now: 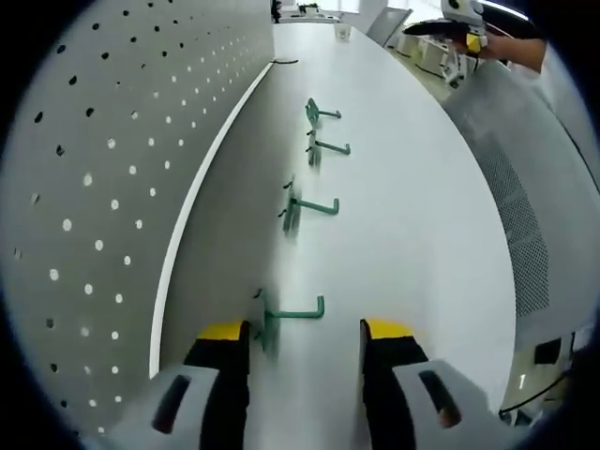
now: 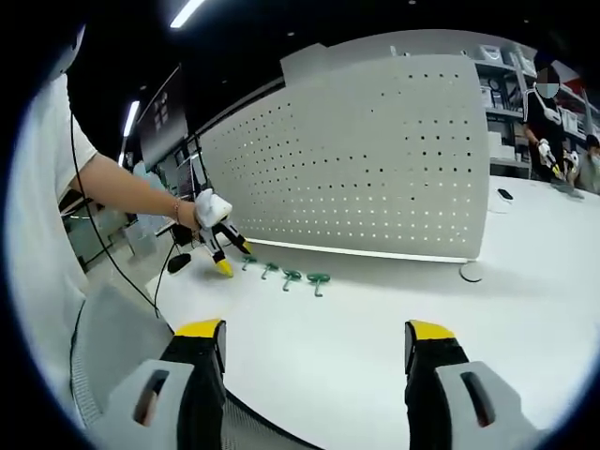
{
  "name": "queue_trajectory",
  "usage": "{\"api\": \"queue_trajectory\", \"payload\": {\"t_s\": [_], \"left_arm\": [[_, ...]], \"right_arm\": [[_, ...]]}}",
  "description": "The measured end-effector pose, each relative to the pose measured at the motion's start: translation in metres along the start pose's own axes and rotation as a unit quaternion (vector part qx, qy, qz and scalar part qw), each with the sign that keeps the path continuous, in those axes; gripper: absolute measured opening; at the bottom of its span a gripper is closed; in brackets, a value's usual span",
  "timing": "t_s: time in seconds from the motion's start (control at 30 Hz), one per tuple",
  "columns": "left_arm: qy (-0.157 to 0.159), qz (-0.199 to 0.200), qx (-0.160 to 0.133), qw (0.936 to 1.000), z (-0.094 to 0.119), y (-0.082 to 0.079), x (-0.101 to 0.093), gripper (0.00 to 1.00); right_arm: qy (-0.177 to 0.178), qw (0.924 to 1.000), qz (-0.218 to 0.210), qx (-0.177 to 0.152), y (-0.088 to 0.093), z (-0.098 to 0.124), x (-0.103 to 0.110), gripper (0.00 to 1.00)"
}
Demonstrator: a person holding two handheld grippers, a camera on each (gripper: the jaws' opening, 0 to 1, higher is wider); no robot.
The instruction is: Insert the hook assembly into the mounting plate slot until the hook locks in place.
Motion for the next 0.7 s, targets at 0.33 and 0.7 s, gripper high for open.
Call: {"api": "queue_trajectory", "payload": {"t_s": [0.33, 0.7], "left_arm": [[-0.017, 0.024, -0.001, 0.9996, 0.0, 0.001, 0.01, 0.28], [-0.039, 0.041, 0.006, 0.9984, 0.0, 0.001, 0.016, 0.16]], "right_arm": [[0.0, 1.0, 0.001, 0.0, -0.001, 0.0, -0.001, 0.76], [-0.003, 1.0, 0.0, -0.002, -0.003, -0.003, 0.0, 0.75]]}}
Point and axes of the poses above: the point that each gripper's makers call its tool centre point, and the gripper's own axes: z roughly backward along the fingers, x roughly to its left, y roughly out of its underside, the point moved 6 cm from there along z, roughly backward along the fingers, and after that the axes turned 4 degrees about -x, right-handed, at the moved point
